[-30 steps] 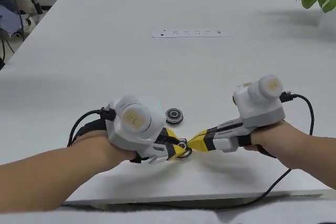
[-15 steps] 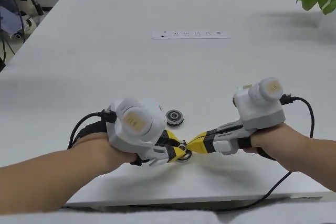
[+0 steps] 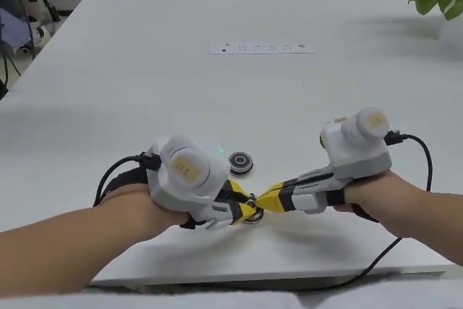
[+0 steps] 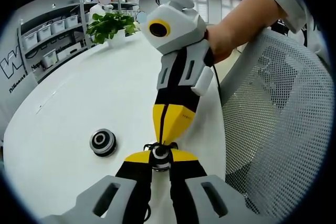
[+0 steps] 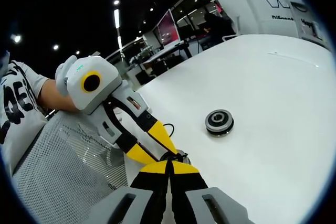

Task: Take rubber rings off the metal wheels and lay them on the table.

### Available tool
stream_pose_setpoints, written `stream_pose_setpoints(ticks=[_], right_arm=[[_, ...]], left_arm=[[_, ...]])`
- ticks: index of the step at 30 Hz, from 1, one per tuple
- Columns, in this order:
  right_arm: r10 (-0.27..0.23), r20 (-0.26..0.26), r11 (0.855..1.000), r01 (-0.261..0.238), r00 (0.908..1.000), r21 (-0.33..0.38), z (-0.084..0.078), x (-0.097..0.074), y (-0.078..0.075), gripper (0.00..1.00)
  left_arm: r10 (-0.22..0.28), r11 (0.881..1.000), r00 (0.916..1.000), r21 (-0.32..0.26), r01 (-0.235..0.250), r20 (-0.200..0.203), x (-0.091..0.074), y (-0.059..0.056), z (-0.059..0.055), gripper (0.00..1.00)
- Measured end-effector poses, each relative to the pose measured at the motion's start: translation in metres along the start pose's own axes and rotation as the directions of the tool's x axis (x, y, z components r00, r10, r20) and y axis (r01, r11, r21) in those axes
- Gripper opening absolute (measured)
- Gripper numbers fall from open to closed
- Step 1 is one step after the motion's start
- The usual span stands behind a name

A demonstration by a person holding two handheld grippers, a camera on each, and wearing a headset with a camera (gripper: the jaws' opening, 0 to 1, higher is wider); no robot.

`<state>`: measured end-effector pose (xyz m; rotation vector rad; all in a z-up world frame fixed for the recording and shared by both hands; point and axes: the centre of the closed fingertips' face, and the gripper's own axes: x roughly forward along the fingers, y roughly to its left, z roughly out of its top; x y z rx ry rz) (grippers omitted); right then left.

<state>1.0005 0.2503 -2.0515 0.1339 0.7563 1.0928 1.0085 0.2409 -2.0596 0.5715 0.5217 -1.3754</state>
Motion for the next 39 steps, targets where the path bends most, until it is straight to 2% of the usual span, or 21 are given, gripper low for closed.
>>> stream_pose_setpoints(ticks=[1,2,5,12,18,20,23,29,31,39], right_arm=[[0.033,0.031,0.999,-0.033,0.9990,0.009,0.006,0.002,0.005,0.00],[0.046,0.048,0.998,-0.048,0.9978,0.045,0.009,0.002,0.009,0.00],[0.022,0.017,1.000,-0.022,0.9996,-0.016,0.008,0.005,0.006,0.00],[-0.009,0.035,1.000,0.008,0.9994,0.016,0.006,-0.002,-0.007,0.00],[-0.034,0.017,0.999,0.033,0.9993,0.010,0.001,-0.004,-0.014,0.00],[-0.034,0.016,0.999,0.033,0.9993,0.011,0.001,-0.005,-0.015,0.00],[-0.034,0.018,0.999,0.034,0.9993,0.010,0.002,-0.005,-0.015,0.00],[-0.034,0.015,0.999,0.033,0.9993,0.004,0.001,-0.005,-0.015,0.00],[-0.033,0.016,0.999,0.033,0.9993,0.003,0.002,-0.006,-0.015,0.00],[-0.027,0.013,1.000,0.027,0.9996,0.003,0.002,-0.006,-0.013,0.00]], left_arm=[[0.000,1.000,1.0000,-0.001,0.000,0.000,0.000,0.000,0.000,0.07],[0.001,1.000,1.0000,-0.001,-0.001,0.000,0.000,0.000,0.000,0.07],[0.002,1.000,1.0000,-0.002,-0.002,0.000,0.000,0.000,0.000,0.07],[0.004,1.000,1.0000,0.000,-0.004,0.002,0.001,0.000,0.000,0.07],[-0.006,1.000,0.9997,-0.013,0.006,0.022,0.001,0.001,0.000,0.07],[-0.012,0.999,0.9993,-0.035,0.013,0.035,0.001,0.002,0.000,0.07],[-0.016,0.999,0.9991,-0.031,0.017,0.040,0.001,0.001,0.000,0.07],[-0.024,1.000,0.9990,-0.016,0.024,0.037,0.001,0.001,0.001,0.08],[-0.015,1.000,0.9993,-0.009,0.015,0.034,0.000,0.003,0.001,0.11],[-0.040,0.999,0.9989,-0.013,0.040,0.024,-0.006,0.001,-0.001,0.15]])
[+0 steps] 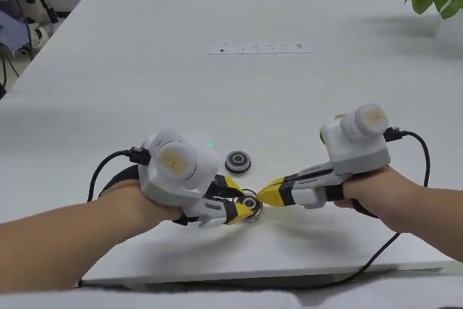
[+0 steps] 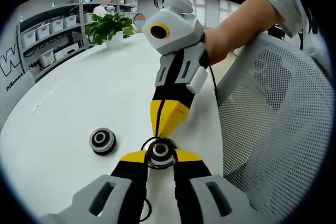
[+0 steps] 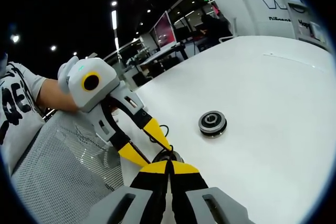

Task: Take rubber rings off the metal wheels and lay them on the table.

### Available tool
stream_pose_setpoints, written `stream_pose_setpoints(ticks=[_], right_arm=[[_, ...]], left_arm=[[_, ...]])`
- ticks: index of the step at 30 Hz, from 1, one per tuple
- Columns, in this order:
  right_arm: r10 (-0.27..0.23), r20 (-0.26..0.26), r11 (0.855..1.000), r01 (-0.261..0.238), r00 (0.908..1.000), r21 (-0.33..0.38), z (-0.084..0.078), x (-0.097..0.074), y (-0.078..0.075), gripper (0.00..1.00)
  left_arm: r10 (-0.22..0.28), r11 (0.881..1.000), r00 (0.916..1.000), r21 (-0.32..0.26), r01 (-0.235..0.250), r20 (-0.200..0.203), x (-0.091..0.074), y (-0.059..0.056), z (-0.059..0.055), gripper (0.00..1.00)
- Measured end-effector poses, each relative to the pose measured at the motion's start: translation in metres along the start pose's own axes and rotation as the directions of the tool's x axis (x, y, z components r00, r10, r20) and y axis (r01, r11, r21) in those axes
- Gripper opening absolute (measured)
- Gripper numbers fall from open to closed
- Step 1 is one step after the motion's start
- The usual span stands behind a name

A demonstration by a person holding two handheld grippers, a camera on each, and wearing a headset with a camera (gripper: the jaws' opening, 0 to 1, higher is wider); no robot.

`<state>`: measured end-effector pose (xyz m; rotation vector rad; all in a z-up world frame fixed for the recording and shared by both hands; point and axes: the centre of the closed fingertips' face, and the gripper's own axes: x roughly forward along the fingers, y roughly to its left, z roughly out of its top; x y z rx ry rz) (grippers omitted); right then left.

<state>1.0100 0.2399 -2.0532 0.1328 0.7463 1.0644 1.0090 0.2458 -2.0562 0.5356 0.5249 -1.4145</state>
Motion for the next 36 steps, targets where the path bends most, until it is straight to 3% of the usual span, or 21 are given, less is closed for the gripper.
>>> stream_pose_setpoints(ticks=[3,7,16,19,22,24,27,36], right_arm=[[0.000,0.004,1.000,0.000,1.0000,0.002,0.001,-0.001,-0.001,0.00],[0.002,0.006,1.000,-0.002,1.0000,0.006,0.001,-0.002,0.000,0.00],[0.011,0.016,1.000,-0.011,0.9998,0.014,0.004,-0.002,0.001,0.00],[0.013,0.016,1.000,-0.013,0.9998,0.014,0.004,-0.002,0.002,0.00],[0.016,0.025,1.000,-0.017,0.9996,0.018,0.007,-0.003,0.003,0.00],[0.018,0.027,1.000,-0.018,0.9995,0.018,0.008,-0.003,0.004,0.00],[0.020,0.031,1.000,-0.020,0.9993,0.016,0.010,-0.003,0.005,0.00],[0.028,0.064,0.999,-0.029,0.9976,0.020,0.021,-0.006,0.010,0.00]], left_arm=[[-0.018,0.999,0.9997,-0.044,0.019,0.017,-0.004,-0.003,0.004,0.20],[-0.021,0.998,0.9994,-0.053,0.023,0.028,-0.008,-0.006,0.007,0.24],[0.001,0.994,0.9959,-0.113,0.010,0.091,-0.022,-0.004,0.020,0.39],[0.013,0.995,0.9959,-0.101,-0.004,0.089,-0.027,-0.003,0.021,0.42],[0.033,0.995,0.9908,-0.096,-0.021,0.131,-0.035,-0.002,0.029,0.52],[0.029,0.995,0.9909,-0.095,-0.017,0.131,-0.038,-0.004,0.031,0.54],[0.022,0.999,0.9916,-0.048,-0.016,0.127,-0.042,-0.009,0.033,0.55],[0.037,0.997,0.9838,-0.071,-0.025,0.175,-0.062,-0.010,0.041,0.65]])
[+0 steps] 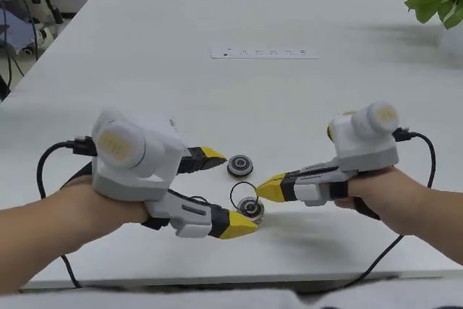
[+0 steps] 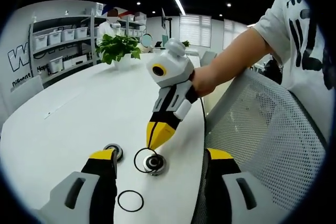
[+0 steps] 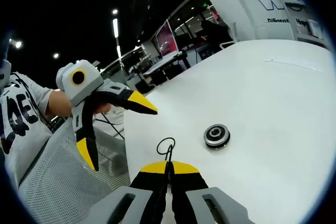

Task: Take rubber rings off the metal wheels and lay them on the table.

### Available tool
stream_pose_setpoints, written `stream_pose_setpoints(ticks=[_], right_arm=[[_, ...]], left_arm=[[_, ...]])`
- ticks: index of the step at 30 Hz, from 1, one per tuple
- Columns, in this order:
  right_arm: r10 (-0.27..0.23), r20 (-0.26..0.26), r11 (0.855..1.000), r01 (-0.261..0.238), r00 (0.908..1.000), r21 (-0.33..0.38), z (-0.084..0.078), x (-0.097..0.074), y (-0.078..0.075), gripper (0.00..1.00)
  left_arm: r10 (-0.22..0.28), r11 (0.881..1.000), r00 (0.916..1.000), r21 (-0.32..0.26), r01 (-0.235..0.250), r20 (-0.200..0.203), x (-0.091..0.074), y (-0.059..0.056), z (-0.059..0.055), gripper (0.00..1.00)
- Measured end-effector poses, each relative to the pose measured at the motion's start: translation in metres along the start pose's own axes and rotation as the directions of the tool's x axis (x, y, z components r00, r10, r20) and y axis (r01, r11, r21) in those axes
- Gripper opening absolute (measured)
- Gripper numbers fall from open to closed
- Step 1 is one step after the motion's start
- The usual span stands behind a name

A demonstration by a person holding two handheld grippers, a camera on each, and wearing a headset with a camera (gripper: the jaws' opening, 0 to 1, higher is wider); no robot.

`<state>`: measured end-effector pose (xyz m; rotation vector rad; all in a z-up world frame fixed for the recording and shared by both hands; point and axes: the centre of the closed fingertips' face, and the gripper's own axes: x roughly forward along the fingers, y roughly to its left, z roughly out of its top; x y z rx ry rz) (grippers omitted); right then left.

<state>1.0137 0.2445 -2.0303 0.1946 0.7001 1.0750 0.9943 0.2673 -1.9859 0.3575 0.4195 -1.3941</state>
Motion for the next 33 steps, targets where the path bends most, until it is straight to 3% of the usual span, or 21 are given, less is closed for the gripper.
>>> stream_pose_setpoints(ticks=[9,25,33], right_arm=[[0.009,0.024,1.000,-0.009,0.9997,-0.006,0.012,0.002,0.007,0.00],[0.060,0.021,0.998,-0.059,0.9980,-0.014,0.027,0.029,0.036,0.00],[0.082,0.004,0.996,-0.081,0.9967,-0.020,0.031,0.045,0.039,0.00]], left_arm=[[0.048,0.999,0.9982,-0.024,-0.047,0.037,-0.025,0.009,0.005,0.68],[0.132,0.989,0.9894,-0.083,-0.127,0.061,-0.062,0.023,-0.010,0.71],[0.164,0.982,0.9851,-0.108,-0.157,0.053,-0.076,0.029,-0.024,0.73]])
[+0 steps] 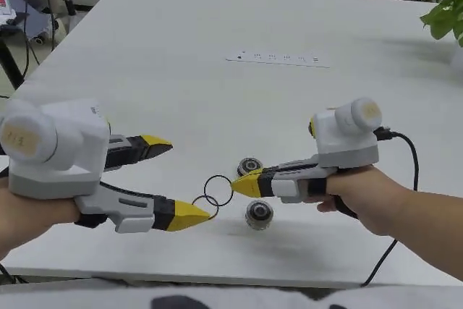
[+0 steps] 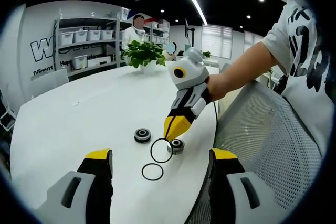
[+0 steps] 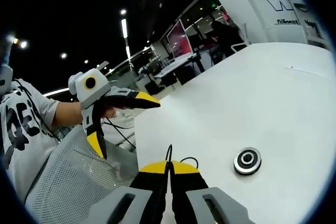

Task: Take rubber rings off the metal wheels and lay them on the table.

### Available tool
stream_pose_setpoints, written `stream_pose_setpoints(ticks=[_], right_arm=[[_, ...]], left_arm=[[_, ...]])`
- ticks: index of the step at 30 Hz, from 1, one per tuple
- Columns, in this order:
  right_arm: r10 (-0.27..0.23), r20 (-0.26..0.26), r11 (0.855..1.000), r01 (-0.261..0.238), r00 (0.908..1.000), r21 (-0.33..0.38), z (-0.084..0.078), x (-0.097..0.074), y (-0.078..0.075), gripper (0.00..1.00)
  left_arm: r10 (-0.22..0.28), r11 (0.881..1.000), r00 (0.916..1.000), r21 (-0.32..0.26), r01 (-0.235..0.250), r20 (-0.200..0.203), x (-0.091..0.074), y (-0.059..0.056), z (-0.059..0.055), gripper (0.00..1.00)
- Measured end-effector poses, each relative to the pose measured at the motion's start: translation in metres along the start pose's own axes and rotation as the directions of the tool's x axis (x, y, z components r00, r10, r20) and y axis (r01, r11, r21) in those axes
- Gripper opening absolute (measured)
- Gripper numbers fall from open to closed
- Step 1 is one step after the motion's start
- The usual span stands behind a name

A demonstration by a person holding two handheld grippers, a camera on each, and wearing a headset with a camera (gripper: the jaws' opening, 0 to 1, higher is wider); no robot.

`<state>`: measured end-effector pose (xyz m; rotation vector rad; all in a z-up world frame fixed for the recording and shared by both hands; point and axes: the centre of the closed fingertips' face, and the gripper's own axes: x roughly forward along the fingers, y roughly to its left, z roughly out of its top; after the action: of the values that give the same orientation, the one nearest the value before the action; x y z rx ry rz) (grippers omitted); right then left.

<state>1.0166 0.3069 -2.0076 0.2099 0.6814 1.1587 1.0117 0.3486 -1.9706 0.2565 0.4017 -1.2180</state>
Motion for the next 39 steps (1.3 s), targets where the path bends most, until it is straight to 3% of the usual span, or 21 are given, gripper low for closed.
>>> stream_pose_setpoints(ticks=[9,21,39], right_arm=[[0.009,-0.028,1.000,-0.008,0.9996,0.003,-0.004,0.017,-0.004,0.00],[0.003,-0.061,1.000,-0.001,0.9982,0.026,-0.013,0.030,-0.012,0.00],[-0.025,-0.087,0.997,0.031,0.9959,0.065,-0.025,0.036,-0.022,0.00]], left_arm=[[0.023,1.000,0.9997,-0.020,-0.024,-0.007,-0.011,0.007,-0.011,0.74],[0.040,0.999,0.9991,-0.030,-0.041,-0.014,-0.020,0.013,-0.017,0.75],[0.036,0.998,0.9990,-0.044,-0.037,-0.027,-0.023,0.009,-0.022,0.80]])
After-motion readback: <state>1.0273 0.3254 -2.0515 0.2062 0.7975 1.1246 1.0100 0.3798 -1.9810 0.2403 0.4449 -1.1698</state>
